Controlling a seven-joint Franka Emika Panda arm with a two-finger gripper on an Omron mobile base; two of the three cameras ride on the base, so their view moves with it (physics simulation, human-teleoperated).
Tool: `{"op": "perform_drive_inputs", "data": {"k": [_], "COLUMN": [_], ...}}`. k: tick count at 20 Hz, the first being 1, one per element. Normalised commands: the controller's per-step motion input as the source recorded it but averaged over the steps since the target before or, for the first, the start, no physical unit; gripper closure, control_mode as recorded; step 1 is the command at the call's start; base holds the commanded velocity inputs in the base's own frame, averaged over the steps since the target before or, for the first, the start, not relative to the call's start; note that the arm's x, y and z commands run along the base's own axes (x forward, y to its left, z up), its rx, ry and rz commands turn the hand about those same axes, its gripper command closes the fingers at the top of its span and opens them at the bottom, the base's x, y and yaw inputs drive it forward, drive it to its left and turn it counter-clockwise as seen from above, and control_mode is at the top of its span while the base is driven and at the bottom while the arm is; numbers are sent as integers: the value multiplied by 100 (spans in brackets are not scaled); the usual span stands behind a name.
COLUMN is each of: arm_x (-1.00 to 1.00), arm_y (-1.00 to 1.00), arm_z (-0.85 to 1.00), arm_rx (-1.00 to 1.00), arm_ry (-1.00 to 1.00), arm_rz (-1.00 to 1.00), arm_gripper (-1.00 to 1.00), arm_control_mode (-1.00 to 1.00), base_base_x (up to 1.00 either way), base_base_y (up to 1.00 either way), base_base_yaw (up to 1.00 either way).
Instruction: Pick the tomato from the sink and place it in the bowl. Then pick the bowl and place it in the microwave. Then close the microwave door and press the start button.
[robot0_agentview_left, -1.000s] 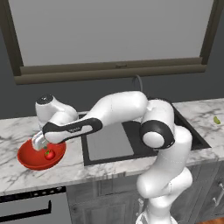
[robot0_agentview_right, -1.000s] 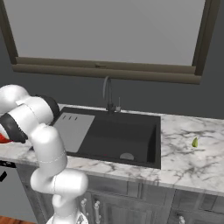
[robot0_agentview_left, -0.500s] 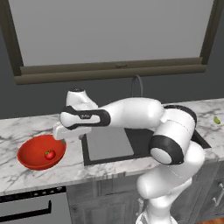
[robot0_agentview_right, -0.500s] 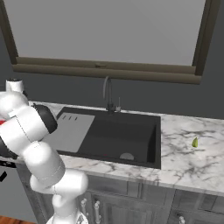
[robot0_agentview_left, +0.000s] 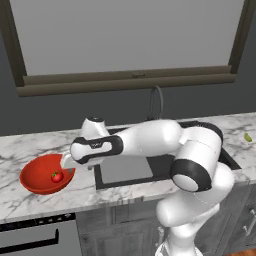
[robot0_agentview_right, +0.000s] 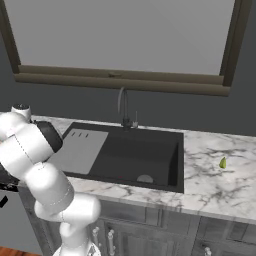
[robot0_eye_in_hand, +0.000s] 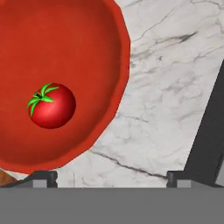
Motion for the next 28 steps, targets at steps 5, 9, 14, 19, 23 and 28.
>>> {"op": "perform_drive_inputs", "data": {"k": [5, 9, 14, 19, 23, 28], "arm_x": [35, 38, 29, 19, 0, 0], "arm_y": [33, 12, 10, 14, 8, 0], "arm_z": [-1, -18, -33, -26, -12, 0], "arm_rx": [0, 1, 1, 2, 3, 2], "arm_ry": [0, 1, 2, 2, 3, 1], "arm_rz": [0, 0, 0, 0, 0, 0], "arm_gripper": [-100, -100, -100, -100, 100, 100], "arm_control_mode": [-100, -100, -100, -100, -100, -100], "base_base_x": [0, 0, 0, 0, 0, 0], "base_base_y": [0, 0, 0, 0, 0, 0], "base_base_yaw": [0, 0, 0, 0, 0, 0]}}
